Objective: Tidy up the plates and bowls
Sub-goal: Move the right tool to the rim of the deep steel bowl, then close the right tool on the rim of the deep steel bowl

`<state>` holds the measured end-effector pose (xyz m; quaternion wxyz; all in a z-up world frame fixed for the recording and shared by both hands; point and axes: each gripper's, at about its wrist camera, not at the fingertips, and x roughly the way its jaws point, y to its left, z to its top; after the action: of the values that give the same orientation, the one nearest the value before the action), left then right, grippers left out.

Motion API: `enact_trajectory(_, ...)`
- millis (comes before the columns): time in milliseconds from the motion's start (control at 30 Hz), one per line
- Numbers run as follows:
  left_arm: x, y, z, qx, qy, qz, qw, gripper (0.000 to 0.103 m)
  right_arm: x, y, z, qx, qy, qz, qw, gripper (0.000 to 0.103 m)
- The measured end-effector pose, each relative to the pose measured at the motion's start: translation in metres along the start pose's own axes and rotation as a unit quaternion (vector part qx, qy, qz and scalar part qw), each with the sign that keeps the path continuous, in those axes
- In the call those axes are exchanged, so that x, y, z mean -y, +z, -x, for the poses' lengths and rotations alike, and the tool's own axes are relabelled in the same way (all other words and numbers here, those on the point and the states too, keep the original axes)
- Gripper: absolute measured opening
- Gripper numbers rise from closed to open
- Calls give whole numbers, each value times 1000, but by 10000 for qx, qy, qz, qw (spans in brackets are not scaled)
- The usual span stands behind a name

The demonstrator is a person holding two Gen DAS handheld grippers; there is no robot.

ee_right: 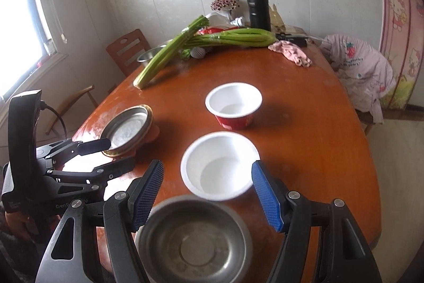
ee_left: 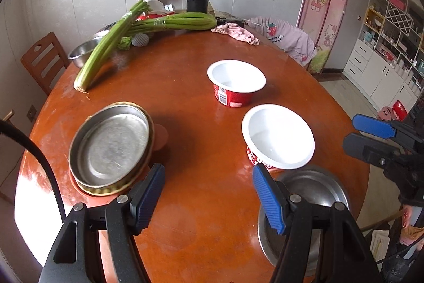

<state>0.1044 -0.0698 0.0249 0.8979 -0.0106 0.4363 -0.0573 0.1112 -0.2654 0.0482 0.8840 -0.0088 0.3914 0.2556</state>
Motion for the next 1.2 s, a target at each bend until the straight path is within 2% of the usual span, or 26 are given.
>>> enact_trajectory(267, 18, -16, -11, -241, -193, -124, 9994, 68, 6, -34, 3, -191, -145, 16, 9997, 70)
enact_trajectory(500, 30, -31, -25, -527, -327, -213, 9978, 68, 11, -63, -9, -539, -196, -10, 9984, 70)
enact_trajectory(900, 52, -45, -38, -831, -445, -458, 9945, 68, 17, -84, -16, -700, -231, 28, 9973, 69)
enact_trajectory(1200, 56, -46, -51, -982, -560, -419, 9927, 68, 9, -91, -23, -844, -211, 229, 9959, 61)
